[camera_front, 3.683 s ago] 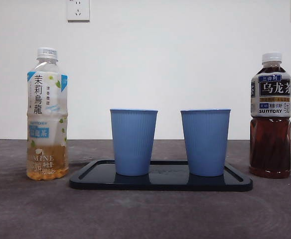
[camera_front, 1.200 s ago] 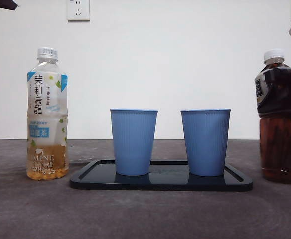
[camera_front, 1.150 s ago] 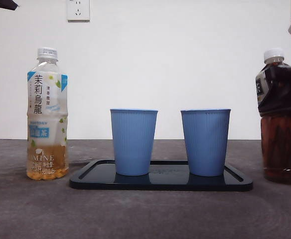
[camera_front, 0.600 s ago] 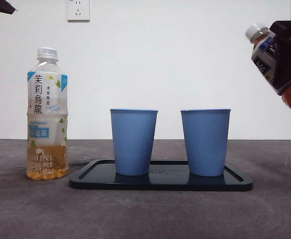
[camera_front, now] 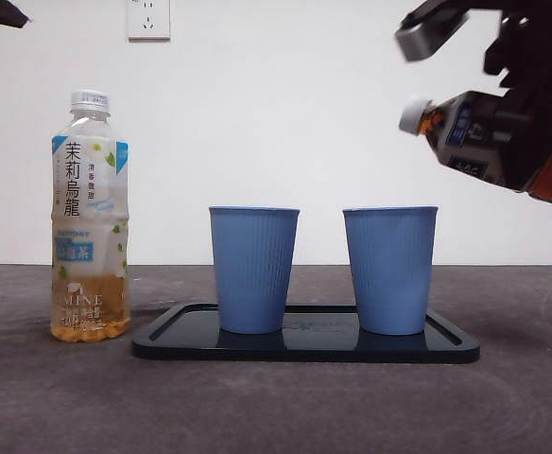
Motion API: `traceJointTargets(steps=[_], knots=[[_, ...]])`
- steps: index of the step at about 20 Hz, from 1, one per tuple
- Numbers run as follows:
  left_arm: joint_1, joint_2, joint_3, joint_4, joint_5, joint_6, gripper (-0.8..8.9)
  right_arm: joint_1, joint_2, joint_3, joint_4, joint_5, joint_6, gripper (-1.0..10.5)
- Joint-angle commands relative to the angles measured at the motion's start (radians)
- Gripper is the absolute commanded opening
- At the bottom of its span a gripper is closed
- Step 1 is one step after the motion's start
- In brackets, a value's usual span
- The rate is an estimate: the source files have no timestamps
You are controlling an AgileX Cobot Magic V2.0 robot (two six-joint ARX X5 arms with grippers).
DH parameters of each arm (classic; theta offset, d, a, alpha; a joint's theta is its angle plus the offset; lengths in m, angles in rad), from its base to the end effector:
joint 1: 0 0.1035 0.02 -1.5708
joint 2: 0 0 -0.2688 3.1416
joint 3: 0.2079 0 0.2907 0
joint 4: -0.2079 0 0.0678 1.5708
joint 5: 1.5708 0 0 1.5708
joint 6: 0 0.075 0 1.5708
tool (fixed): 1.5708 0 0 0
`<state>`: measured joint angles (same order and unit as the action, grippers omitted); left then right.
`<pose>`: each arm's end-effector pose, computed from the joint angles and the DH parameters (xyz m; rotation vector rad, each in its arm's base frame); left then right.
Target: Pour the drink into the cup
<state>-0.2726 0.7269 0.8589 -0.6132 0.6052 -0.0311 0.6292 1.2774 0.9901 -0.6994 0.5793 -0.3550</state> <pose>0.1888 -0.0971 0.3191 -0.1107 0.5033 -0.8529 0.2700 0.1457 0.2288 -0.8952 0.8088 0.1926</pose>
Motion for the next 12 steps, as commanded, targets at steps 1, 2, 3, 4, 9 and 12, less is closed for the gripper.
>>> traceJointTargets(steps=[1,2,3,4,9,12], knots=[[-0.004,0.005,0.018,0.008,0.005,0.019,5.27,0.024,0.060,0.064,0.015,0.115,-0.072,1.4],[-0.004,0.005,0.018,0.008,0.005,0.019,5.27,0.030,0.080,0.075,0.014,0.144,-0.089,1.4],[-0.004,0.005,0.018,0.008,0.005,0.019,5.27,0.035,0.103,0.087,0.013,0.171,-0.110,1.4],[-0.004,0.005,0.018,0.008,0.005,0.019,5.27,0.037,0.119,0.094,0.013,0.200,-0.127,1.4],[-0.004,0.005,0.018,0.007,0.005,0.019,5.27,0.043,0.177,0.104,0.000,0.296,-0.227,1.4],[-0.004,0.005,0.018,0.007,0.005,0.019,5.27,0.051,0.187,0.104,-0.016,0.319,-0.273,1.4]])
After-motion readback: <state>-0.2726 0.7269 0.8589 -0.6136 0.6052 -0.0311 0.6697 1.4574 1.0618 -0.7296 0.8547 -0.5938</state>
